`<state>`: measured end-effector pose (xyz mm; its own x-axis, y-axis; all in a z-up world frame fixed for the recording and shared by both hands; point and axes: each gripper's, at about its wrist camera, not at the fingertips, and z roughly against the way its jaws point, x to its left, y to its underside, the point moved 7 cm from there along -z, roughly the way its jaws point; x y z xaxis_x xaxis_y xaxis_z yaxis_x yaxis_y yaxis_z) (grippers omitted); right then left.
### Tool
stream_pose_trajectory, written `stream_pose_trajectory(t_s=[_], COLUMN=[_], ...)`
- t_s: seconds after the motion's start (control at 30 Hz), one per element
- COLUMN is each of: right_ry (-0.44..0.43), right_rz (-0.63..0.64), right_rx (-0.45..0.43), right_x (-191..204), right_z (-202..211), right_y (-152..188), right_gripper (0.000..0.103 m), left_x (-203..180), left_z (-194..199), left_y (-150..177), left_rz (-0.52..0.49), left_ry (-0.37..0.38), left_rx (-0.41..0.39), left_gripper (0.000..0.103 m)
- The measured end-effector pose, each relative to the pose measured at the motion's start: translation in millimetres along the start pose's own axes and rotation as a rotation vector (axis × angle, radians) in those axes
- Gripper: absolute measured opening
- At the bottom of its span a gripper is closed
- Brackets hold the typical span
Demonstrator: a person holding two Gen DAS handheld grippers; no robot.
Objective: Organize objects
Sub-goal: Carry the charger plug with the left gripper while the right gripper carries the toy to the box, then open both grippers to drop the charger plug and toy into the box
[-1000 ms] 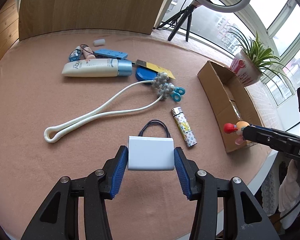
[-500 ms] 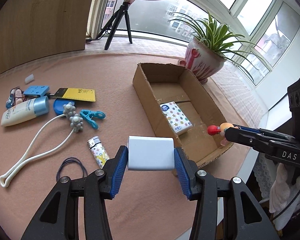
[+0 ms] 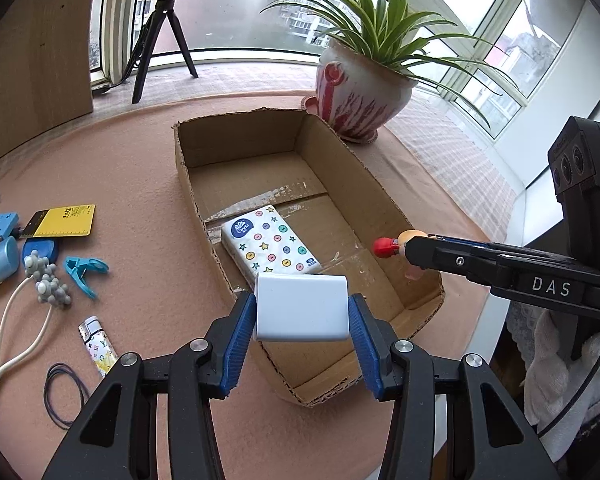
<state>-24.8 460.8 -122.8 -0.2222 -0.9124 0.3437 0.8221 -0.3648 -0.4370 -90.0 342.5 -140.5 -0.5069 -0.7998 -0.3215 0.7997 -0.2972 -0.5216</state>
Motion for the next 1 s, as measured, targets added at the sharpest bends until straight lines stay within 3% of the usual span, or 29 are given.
stream_pose_trajectory(t_s=[0.2,0.27,0.4,0.7,1.0], right_ry=[0.003,0.005,0.018,0.004,-0.064], right_rz=[-0.004,-0.009,0.006,0.043,0.111], right_rx=[0.012,-0.001,-0.019,-0.042,-0.071], right_x=[-6,-6,-3,20,71], right_z=[-9,-8,-6,-9,-12], right_y=[-2,-4,-8,-9,-3], right_gripper=[0.030,0.031,0.054,0.055,0.055], left_x=[3,5,10,45,126], left_z=[-3,1,9,36,75], left_y=[-2,-4,-3,10,44], left_rz=[0.013,0.022,0.026,0.067,0.187], left_ry=[0.003,0.014,0.009,-0.029,-0.122], left_rx=[-0.011,-0.023,-0.039,-0.058,-0.062], left_gripper=[0.051,0.059,0.061,0.061,0.061])
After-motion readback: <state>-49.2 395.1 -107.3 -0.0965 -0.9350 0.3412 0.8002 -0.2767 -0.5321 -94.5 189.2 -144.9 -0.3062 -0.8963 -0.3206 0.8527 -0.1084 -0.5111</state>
